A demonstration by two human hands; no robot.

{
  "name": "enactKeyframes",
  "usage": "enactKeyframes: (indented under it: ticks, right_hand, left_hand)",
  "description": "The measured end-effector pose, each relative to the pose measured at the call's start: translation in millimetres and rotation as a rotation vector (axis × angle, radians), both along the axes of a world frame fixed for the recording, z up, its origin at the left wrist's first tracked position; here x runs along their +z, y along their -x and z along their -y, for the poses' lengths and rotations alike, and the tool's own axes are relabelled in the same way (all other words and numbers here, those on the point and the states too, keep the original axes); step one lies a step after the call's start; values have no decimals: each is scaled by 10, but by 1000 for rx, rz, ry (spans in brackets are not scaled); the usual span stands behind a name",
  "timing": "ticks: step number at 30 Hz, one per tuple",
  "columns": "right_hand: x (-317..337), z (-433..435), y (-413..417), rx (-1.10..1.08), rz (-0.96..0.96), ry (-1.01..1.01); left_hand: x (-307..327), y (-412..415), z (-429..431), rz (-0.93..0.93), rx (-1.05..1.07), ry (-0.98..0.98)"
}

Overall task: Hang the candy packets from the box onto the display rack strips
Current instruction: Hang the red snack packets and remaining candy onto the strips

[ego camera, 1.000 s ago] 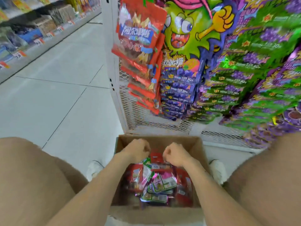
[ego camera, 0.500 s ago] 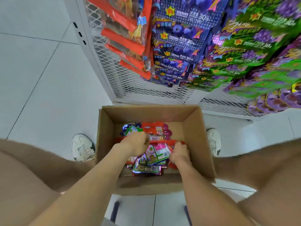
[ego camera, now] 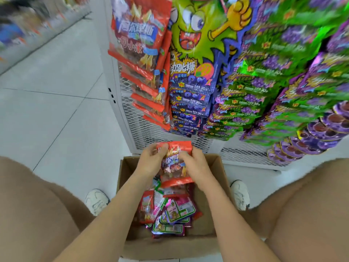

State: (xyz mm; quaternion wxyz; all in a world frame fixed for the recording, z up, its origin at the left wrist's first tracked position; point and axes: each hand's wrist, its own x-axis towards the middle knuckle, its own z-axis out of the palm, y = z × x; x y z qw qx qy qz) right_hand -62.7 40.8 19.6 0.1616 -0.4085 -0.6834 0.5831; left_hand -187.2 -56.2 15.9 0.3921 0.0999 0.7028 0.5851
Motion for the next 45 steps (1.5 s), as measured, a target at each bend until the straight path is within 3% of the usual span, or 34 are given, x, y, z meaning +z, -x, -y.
enactKeyframes:
  ticks: [5,10,15,19,23,27,30,34,45]
  right_hand:
    - [583,-2,-6,13,-197,-128]
    - [1175,-4,97,-43,-230,-354]
    - [1853,35,189,-87,-395,-409]
    - [2195,-83,257,-124,-383,-731]
    - [2493,-123,322,-185,-302,-981]
    - [2739,-184,429,-212,-377,-1144]
    - [2909,-258,545,-256,-361,-1155]
    - [3094,-418,706,-250,-283,-1072]
    - [3331,-367,992,-160,-465,-935]
  left_hand:
    - [717,2,46,-128,131,-205]
    - [1367,-14,55,-236,161,-376]
    - [1991,84,-1,-414,199,-483]
    - [2378,288,-70,-662,246,-473]
    - [2792,492,-196,-786,182,-402]
    - [3068,712,-427,-807,120,-331]
    - [3033,976,-648,-751,139,-344]
    - [3284,738,-528,-662,139,-384]
    - [3484,955,-381,-551,127,-372]
